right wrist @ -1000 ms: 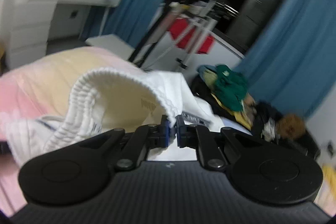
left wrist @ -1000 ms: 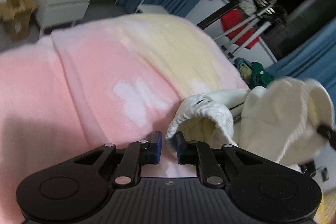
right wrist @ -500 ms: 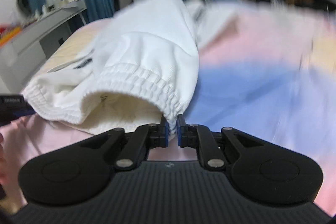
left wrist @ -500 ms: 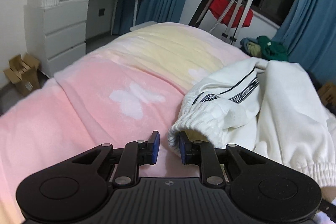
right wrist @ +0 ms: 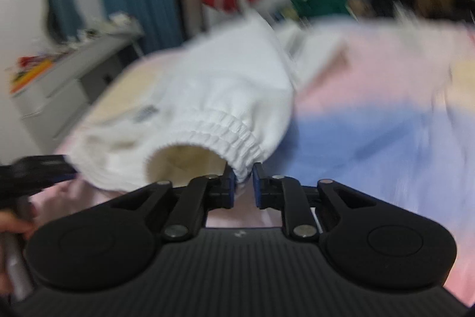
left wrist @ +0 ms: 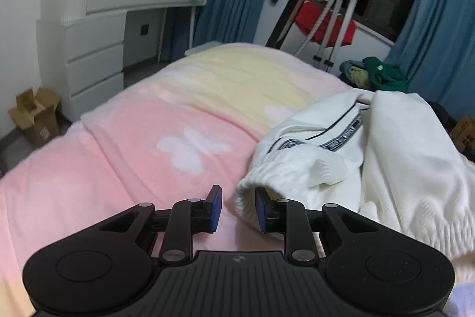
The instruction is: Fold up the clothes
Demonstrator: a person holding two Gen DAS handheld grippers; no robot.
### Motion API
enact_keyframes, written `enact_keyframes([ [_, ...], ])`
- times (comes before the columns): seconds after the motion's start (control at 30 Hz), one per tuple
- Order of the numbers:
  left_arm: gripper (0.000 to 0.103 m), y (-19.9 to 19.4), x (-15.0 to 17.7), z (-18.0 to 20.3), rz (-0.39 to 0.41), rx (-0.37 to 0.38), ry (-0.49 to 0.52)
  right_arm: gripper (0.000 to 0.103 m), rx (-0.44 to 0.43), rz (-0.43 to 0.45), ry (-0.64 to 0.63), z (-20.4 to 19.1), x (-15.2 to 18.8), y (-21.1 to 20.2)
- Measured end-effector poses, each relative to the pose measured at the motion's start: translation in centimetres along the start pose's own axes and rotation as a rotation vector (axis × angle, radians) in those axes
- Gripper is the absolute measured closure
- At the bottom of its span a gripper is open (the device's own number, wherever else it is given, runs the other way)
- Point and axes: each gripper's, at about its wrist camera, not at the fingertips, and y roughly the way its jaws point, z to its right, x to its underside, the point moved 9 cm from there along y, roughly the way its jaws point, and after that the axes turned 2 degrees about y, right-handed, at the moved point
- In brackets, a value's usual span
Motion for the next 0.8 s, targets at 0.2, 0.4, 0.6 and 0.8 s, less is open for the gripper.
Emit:
enact_keyframes([
  [0.2,0.078,0.1,0.1,0.2,-0.014,0.011,0.01,0.085,-0.108,0.07,-0.041,-1.2,-1.7,-3.0],
  [0.4,0.078,0.3,-0.1,-0.3,-0.016,0.011,-0.014,0.048,-0.119,0.128,0.148,1.4,-2.7,-1.7],
  [0.6,0.077,0.4,-0.3,-1.3,-0.023,-0.008,-0.061,0.048,-0.033,0.005,0.192,2.6,0.1,4.1],
  [0.8,0.071,0.2,-0.9,-3.7,-0.045,0.039,-0.231,0.048,0.033,-0.072,0.122,2.0,2.6,6.3],
])
